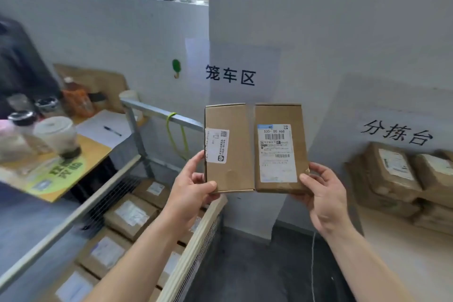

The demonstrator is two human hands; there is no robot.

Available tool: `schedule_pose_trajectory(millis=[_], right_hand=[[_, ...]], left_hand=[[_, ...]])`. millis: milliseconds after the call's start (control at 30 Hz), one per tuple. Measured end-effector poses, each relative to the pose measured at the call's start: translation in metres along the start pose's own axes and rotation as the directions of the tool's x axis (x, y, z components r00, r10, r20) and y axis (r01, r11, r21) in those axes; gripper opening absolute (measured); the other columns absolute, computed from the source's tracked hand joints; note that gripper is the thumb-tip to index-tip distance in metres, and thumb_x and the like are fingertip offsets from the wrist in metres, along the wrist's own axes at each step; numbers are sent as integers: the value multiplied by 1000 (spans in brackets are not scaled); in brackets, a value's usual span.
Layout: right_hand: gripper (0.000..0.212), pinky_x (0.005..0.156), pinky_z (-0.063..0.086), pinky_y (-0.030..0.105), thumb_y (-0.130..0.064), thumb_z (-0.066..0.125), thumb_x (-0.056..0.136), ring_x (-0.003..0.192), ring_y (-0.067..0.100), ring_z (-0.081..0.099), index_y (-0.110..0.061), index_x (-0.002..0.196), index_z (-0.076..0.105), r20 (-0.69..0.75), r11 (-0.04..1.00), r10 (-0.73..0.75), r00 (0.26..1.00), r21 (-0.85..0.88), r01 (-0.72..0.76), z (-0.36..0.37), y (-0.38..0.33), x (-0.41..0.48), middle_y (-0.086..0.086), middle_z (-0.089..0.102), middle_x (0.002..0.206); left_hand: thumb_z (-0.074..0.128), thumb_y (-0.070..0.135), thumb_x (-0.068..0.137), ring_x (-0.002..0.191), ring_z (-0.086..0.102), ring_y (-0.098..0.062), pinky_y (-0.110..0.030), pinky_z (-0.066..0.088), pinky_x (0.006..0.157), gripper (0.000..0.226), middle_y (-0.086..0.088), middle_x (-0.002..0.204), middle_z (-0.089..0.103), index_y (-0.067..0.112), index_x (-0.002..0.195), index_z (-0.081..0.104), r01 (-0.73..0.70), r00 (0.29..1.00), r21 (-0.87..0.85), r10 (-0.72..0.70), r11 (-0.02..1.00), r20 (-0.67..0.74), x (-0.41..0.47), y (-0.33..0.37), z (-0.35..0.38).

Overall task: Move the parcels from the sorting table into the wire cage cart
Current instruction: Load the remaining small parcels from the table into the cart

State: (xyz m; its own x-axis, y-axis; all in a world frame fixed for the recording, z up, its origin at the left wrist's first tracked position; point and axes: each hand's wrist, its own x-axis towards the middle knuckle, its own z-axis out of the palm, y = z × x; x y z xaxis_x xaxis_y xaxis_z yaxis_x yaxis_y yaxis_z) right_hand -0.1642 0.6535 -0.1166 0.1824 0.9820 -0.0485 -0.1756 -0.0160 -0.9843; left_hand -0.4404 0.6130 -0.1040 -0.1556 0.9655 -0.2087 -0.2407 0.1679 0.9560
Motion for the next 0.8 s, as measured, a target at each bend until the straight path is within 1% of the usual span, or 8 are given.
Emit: schedule_pose_trajectory(millis=[167, 300, 400, 433, 567, 633, 733, 800], right_hand=[[21, 56, 58, 32, -2, 57, 99, 88, 24, 76, -18, 113, 60, 178, 998, 62, 982, -12, -61, 77, 8, 4, 7, 77, 101], [23, 54, 59, 34, 3, 58, 97, 81, 25, 75, -16, 109, 61, 340, 993, 114, 933, -16, -116, 143, 20, 7, 15, 73, 103], [22, 57, 61, 35, 3, 58, 97, 86, 28, 75, -14, 111, 60, 455, 988, 147, 878, -22, -154, 187, 28, 4, 18, 72, 103], [22, 58, 61, 34, 3, 58, 97, 89, 29, 75, -13, 111, 59, 493, 986, 157, 856, -26, -166, 200, 30, 3, 18, 73, 103], [19, 63, 63, 34, -2, 58, 97, 95, 30, 75, -11, 114, 58, 631, 977, 199, 750, -70, -201, 246, 42, -5, 13, 76, 100], [19, 64, 63, 35, -3, 59, 97, 96, 30, 75, -11, 114, 58, 679, 973, 218, 701, -98, -207, 265, 50, -11, 14, 76, 101], [19, 63, 63, 38, -1, 61, 96, 94, 32, 75, -11, 113, 59, 724, 966, 249, 643, -140, -216, 291, 64, -23, 13, 76, 97], [20, 66, 64, 43, -1, 62, 96, 95, 33, 74, -10, 114, 59, 744, 963, 266, 613, -178, -201, 303, 76, -34, 13, 76, 98]], left_hand=[[61, -14, 88, 95, 73, -35, -50, 61, 80, 76, -20, 110, 66, 41, 138, 50, -39, 982, -13, 36, 999, -188, -25, 8, -69], [61, -13, 89, 98, 71, -34, -42, 62, 76, 78, -20, 116, 63, 39, 145, 46, -66, 932, -14, 57, 998, -359, -47, 9, -120], [59, -14, 89, 101, 70, -36, -48, 61, 80, 77, -21, 115, 65, 37, 146, 46, -95, 871, -28, 70, 995, -486, -65, 7, -150], [59, -13, 89, 102, 70, -37, -50, 60, 82, 75, -22, 113, 67, 38, 142, 48, -102, 849, -33, 70, 994, -524, -71, 6, -158], [58, -15, 89, 97, 72, -35, -47, 62, 78, 72, -14, 101, 74, 51, 119, 55, -135, 748, -49, 69, 990, -661, -96, -2, -182], [58, -15, 89, 98, 71, -37, -52, 60, 83, 71, -11, 100, 75, 47, 124, 55, -143, 691, -59, 57, 988, -721, -108, -10, -192], [58, -14, 89, 93, 74, -30, -42, 61, 73, 74, -8, 100, 76, 36, 142, 49, -160, 620, -98, 22, 982, -784, -127, -22, -210], [58, -14, 89, 93, 74, -31, -42, 61, 73, 76, -8, 99, 76, 35, 145, 46, -160, 586, -120, -4, 980, -811, -140, -30, -222]])
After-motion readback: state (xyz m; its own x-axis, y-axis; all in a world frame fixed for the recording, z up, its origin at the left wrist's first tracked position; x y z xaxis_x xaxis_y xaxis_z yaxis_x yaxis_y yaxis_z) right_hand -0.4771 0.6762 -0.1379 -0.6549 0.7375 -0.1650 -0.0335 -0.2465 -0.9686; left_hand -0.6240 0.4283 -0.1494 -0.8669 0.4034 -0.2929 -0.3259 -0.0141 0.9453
